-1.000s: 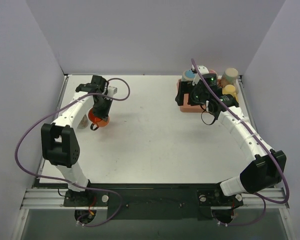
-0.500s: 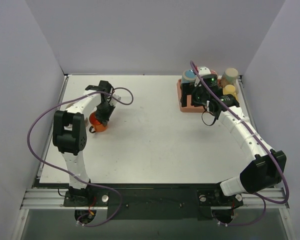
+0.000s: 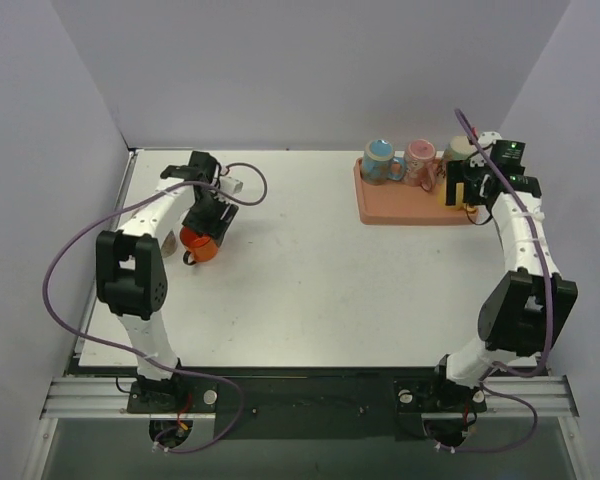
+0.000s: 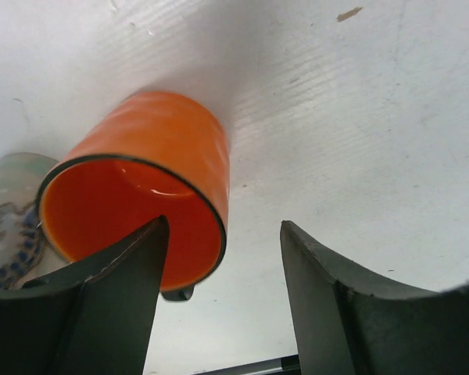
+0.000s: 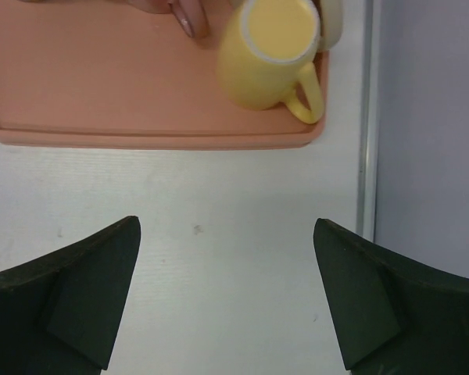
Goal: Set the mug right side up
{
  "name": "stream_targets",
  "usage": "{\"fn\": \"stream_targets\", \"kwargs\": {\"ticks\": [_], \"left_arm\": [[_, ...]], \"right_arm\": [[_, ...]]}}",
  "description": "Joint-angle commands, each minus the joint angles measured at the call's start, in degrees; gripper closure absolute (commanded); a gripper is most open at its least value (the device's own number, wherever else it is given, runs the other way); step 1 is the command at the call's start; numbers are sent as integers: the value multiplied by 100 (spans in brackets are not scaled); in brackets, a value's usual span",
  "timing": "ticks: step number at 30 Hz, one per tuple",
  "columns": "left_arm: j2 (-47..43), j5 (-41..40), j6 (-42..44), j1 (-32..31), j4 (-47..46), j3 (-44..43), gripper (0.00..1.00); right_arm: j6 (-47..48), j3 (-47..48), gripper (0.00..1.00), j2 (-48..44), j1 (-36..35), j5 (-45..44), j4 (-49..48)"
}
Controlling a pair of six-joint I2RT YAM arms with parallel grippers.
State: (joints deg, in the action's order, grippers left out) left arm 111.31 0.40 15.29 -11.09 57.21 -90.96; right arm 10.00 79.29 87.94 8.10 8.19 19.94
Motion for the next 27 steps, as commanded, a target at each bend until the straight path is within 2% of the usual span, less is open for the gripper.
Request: {"fn": "stream_targets", "kwargs": {"ticks": [1, 3, 6, 9, 11, 14, 21, 27], "left_arm": [[-1241, 547, 281, 37, -280, -212, 31], [-1681, 880, 291, 54, -464, -98, 31], [-2339, 1391, 317, 81, -772, 191, 31], [-2579, 1751, 89, 125, -922, 306, 31], [-2693, 1866, 1, 134, -1036, 350, 31], [-2728, 1832, -210, 151, -1299, 386, 31], [-2465, 1665, -351, 195, -1449, 359, 31], [-2359, 1682, -378, 204, -1511, 307, 31]], "right_arm": [[1390, 640, 14, 845, 718, 893, 238], [1802, 1017, 15, 1205, 929, 1297, 238], [2408, 1439, 20, 1681, 1027, 1379, 422], [3014, 1948, 23, 2252, 1053, 1440, 764], [3305, 2151, 30, 2516, 1062, 1309, 941], [3421, 2407, 32, 2833, 1097, 1115, 1011], [3676, 3092, 40, 3588, 1159, 1607, 1108], [3737, 3295, 46, 3880, 1019, 1264, 1108]]}}
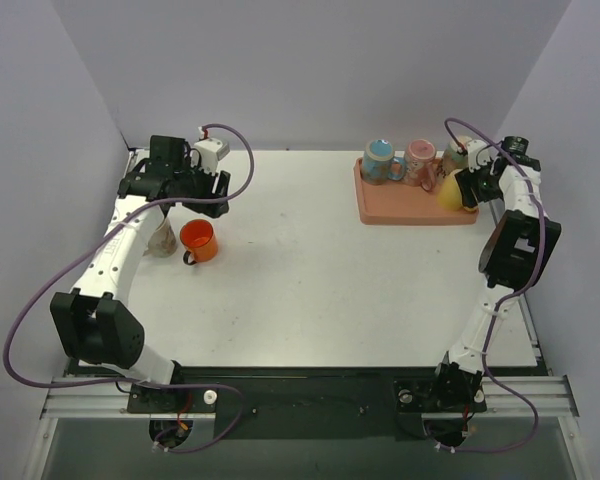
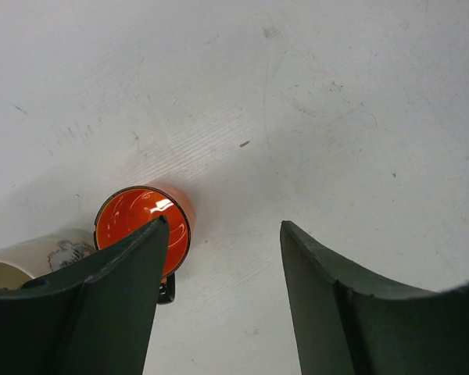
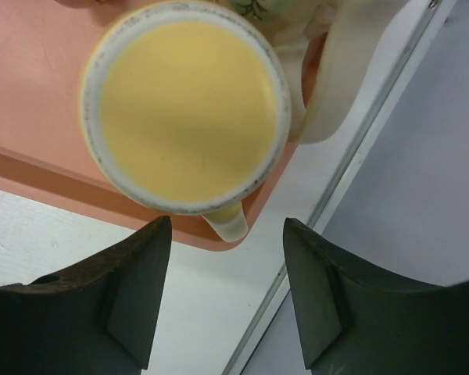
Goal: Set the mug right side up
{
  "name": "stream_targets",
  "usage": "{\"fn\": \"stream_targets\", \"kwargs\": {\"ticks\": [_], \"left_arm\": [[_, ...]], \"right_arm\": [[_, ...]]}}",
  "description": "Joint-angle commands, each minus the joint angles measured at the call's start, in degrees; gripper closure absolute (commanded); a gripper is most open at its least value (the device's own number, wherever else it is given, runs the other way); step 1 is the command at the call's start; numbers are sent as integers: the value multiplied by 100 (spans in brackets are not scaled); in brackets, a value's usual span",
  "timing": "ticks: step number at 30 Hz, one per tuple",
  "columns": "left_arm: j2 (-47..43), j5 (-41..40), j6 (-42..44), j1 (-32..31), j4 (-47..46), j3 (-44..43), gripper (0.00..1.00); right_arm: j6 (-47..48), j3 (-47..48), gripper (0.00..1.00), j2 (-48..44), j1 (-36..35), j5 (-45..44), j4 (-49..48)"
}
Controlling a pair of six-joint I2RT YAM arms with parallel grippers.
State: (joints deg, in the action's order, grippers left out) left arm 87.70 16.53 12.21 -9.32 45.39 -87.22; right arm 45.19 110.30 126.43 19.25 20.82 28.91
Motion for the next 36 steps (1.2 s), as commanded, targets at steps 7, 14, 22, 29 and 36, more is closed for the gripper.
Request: {"fn": "stream_targets", "kwargs": {"ticks": [7, 14, 22, 29, 36], "left_arm": [[37, -1, 54, 27, -294, -181, 32], [63, 86, 36, 9, -311, -190, 32], [-130, 385, -69, -8, -197, -313, 32], [-560, 816, -175, -122, -161, -120, 32], [-921, 1255, -534, -202, -363, 117, 31]], "right_arm": [[139, 246, 63, 250, -158, -34, 212], [60, 194, 100, 259, -210, -7, 89], [-685, -516, 100, -793, -588, -261, -226], [-1433, -1239, 100, -1867, -1001, -579, -1316], [-1934, -1564, 100, -2596, -1318, -570, -1545]]}}
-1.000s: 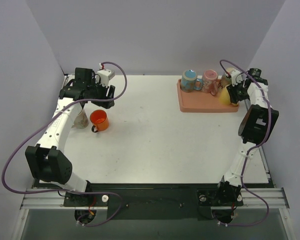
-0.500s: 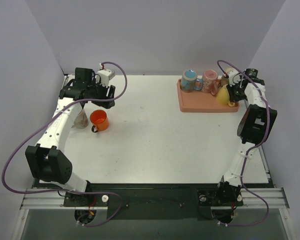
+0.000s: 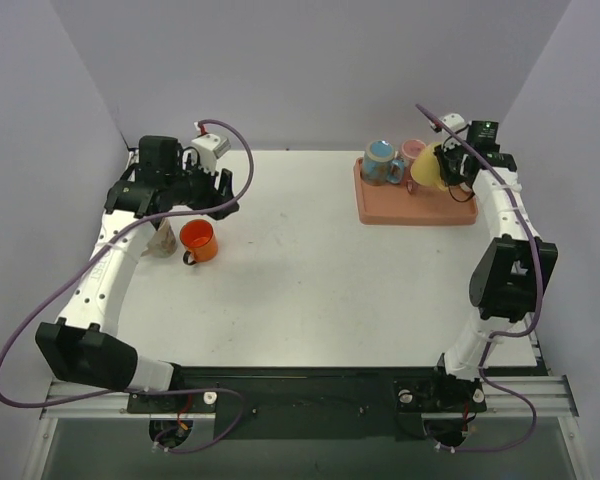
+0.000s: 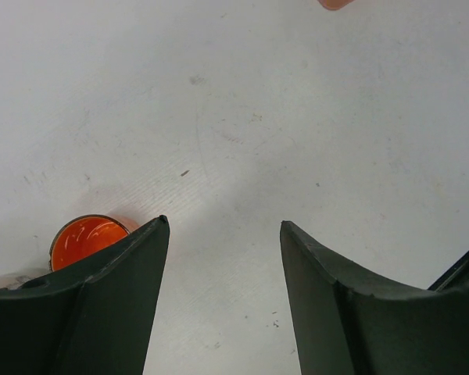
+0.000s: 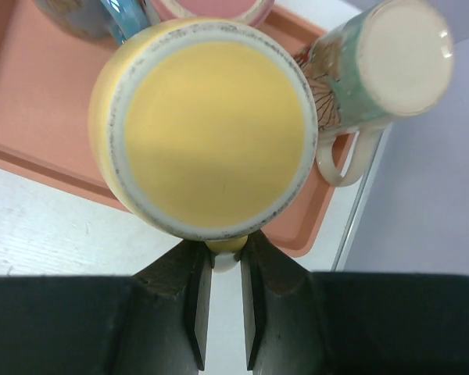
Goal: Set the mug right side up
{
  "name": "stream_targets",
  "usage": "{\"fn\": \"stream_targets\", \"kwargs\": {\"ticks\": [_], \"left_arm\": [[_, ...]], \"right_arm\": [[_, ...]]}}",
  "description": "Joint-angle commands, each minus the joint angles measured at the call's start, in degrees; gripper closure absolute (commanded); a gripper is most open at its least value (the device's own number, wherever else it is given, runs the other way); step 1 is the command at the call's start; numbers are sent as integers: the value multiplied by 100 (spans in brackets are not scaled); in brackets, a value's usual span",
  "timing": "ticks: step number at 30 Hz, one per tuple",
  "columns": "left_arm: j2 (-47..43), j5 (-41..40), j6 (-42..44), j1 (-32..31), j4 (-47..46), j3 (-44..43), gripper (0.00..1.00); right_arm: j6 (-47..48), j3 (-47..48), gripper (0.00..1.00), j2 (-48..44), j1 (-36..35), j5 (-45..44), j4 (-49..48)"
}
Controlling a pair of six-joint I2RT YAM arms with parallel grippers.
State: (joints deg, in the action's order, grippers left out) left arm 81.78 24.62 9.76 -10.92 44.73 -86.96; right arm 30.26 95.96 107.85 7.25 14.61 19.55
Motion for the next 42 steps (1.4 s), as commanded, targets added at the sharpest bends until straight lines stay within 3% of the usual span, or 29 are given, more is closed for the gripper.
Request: {"fn": "stream_targets", "kwargs": {"ticks": [1, 8, 14, 17, 22, 34, 42], "left_arm": [[-355, 525, -395, -33, -316, 135, 31], [-759, 1105, -940, -68, -842, 442, 31], [-848, 1764, -2221, -112, -1730, 653, 29], [-813, 2283, -3022, -112, -2678, 987, 27], [-584, 3047, -5365, -200, -5075, 1655, 26], [-276, 3128, -6415, -517, -6045, 1453, 23], [-197, 3146, -7321, -587, -7250, 1638, 24]], "right_arm": [[-503, -252, 100, -835, -196, 77, -715], [-1206, -981, 100, -1969, -987, -152, -961], [-2374, -1807, 100, -2997, -1804, 15, -1655], [-2735, -2204, 100, -3472, -2235, 156, -2172], [-3473, -2609, 100, -4016, -2544, 367, -2596], [-4292, -2996, 100, -4457, -3369, 789, -3695], [-5152, -2935, 100, -4238, -3440, 1350, -4749]]}}
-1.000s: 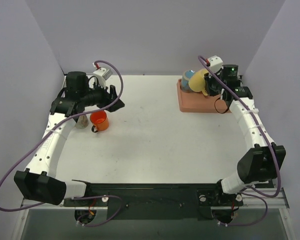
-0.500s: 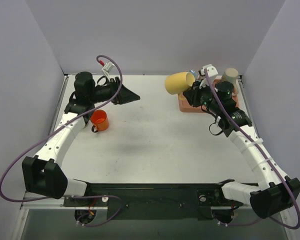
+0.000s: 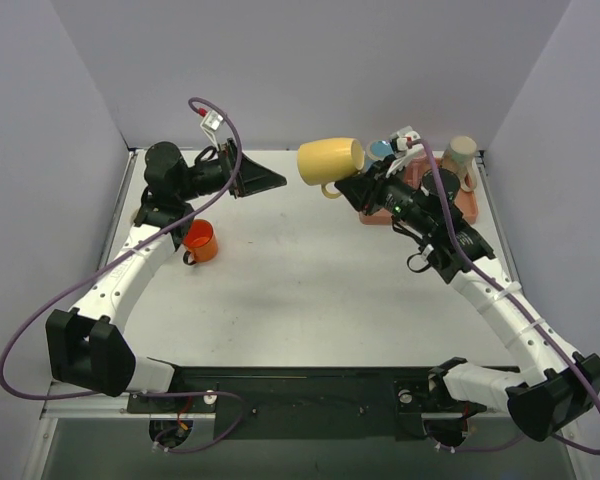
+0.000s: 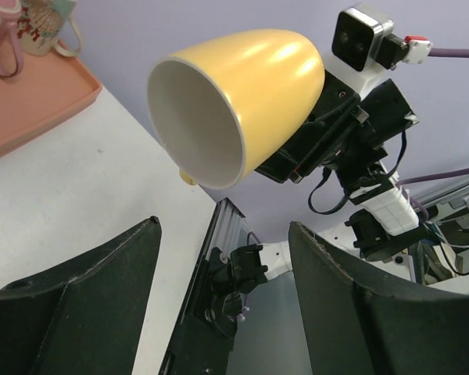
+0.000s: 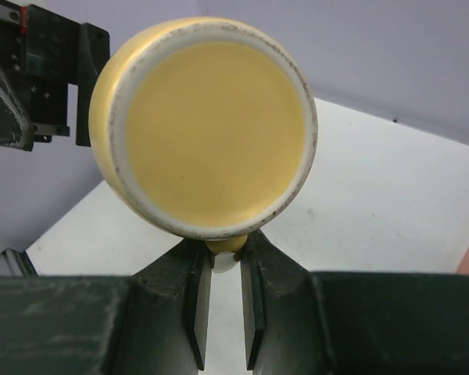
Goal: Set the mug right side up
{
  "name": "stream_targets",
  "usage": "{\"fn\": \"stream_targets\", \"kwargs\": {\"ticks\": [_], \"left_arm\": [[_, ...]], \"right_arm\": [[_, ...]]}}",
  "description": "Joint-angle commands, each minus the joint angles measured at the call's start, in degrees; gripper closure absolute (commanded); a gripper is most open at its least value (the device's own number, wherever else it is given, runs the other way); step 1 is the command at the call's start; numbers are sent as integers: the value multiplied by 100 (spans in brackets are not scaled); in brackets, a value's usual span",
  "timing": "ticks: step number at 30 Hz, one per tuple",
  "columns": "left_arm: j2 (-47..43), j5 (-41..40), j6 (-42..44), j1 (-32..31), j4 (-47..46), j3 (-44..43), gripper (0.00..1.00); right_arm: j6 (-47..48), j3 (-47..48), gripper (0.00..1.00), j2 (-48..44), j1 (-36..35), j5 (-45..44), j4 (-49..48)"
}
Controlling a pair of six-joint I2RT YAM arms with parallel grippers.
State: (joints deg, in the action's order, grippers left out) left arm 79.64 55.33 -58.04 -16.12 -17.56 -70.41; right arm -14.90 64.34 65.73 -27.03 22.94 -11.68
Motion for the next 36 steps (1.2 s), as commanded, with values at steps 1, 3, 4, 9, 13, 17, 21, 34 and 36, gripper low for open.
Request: {"fn": "stream_targets", "kwargs": {"ticks": [1, 3, 4, 9, 13, 17, 21, 34, 36], "left_arm": [[26, 57, -559, -67, -1073, -25, 23], [34, 48, -611, -67, -1213, -43, 23], [34, 57, -655, -67, -1301, -51, 23], [17, 65, -691, -93, -1434, -157, 20], [-9, -31, -691, -119, -1399, -157, 20], [-36, -84, -691, -120, -1320, -140, 38], [-97, -189, -682, -111, -1031, -61, 100], [-221, -2253, 2866, -23, 4009, -385, 100], [-203, -2737, 3631, -49, 4705, -526, 100]], "right_arm": [[-811, 255, 100, 61, -22, 580, -1714], [-988, 299, 100, 167, -57, 729, -1890], [-1032, 342, 100, 203, -75, 773, -1916], [-1253, 562, 100, 571, -250, 1037, -1865], [-1270, 624, 100, 738, -487, 1151, -1873], [-1288, 642, 100, 897, -681, 1222, -1855], [-1455, 466, 100, 985, -681, 1231, -2040], [-1121, 404, 16, 1258, -322, 599, -241], [-805, 430, 12, 1179, -207, 256, 321]]}}
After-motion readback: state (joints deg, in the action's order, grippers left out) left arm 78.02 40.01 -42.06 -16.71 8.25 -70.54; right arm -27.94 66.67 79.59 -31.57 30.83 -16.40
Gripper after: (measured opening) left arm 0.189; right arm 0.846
